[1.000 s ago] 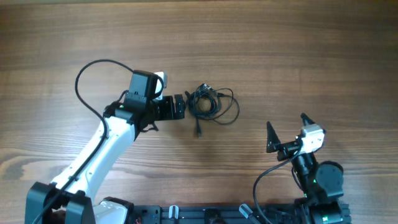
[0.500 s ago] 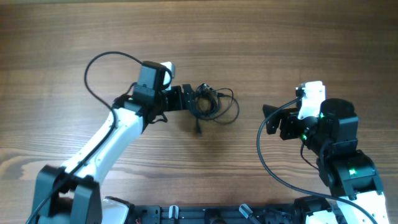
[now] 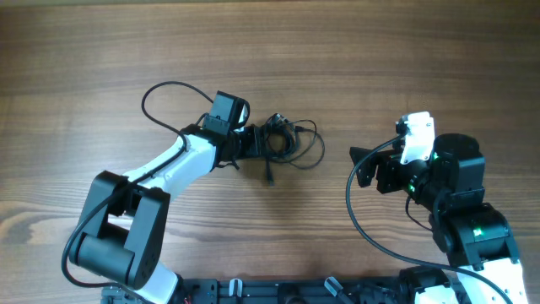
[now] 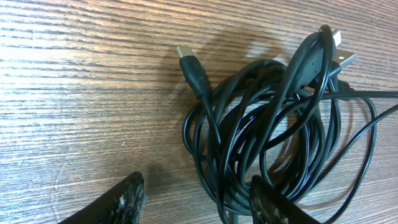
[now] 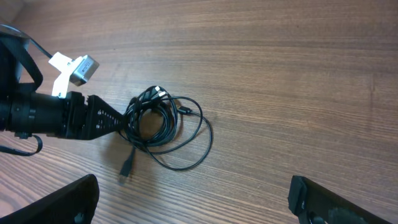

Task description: Untangle cables

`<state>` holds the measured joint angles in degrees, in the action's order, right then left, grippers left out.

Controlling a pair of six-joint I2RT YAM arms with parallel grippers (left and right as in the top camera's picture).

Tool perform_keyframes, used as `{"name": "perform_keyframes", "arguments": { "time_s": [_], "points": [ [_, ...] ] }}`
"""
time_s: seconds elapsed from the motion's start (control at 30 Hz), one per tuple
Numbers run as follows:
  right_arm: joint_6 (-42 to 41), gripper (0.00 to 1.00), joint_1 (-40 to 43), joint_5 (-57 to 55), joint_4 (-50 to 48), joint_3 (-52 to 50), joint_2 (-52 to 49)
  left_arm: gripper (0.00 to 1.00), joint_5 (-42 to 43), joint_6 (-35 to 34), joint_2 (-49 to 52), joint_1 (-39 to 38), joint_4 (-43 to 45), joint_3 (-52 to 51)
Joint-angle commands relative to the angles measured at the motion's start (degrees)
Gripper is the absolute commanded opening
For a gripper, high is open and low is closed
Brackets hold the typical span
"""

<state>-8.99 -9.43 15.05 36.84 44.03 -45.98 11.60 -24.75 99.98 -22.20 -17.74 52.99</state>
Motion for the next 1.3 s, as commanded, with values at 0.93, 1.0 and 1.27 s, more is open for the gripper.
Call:
{"name": "perform_keyframes", "arguments": {
  "time_s": [0.93, 1.0, 1.27],
  "points": [
    [-0.17, 1.0, 0.07, 17.55, -11.56, 1.11, -17.49, 0.05, 20.55, -0.17, -16.79, -3.58, -0.02, 0.66],
    [-0.22, 1.0, -0.13, 19.43, -16.15, 1.11, -21.64, 0.05, 26.21, -0.15, -17.51, -3.58, 0.2, 0.66],
    [-3.3, 0.92, -0.15, 21.57, -21.62, 1.11, -35.67, 0.05, 41.57, -3.85, -17.51, -3.58, 8.76, 0.66]
  ]
}}
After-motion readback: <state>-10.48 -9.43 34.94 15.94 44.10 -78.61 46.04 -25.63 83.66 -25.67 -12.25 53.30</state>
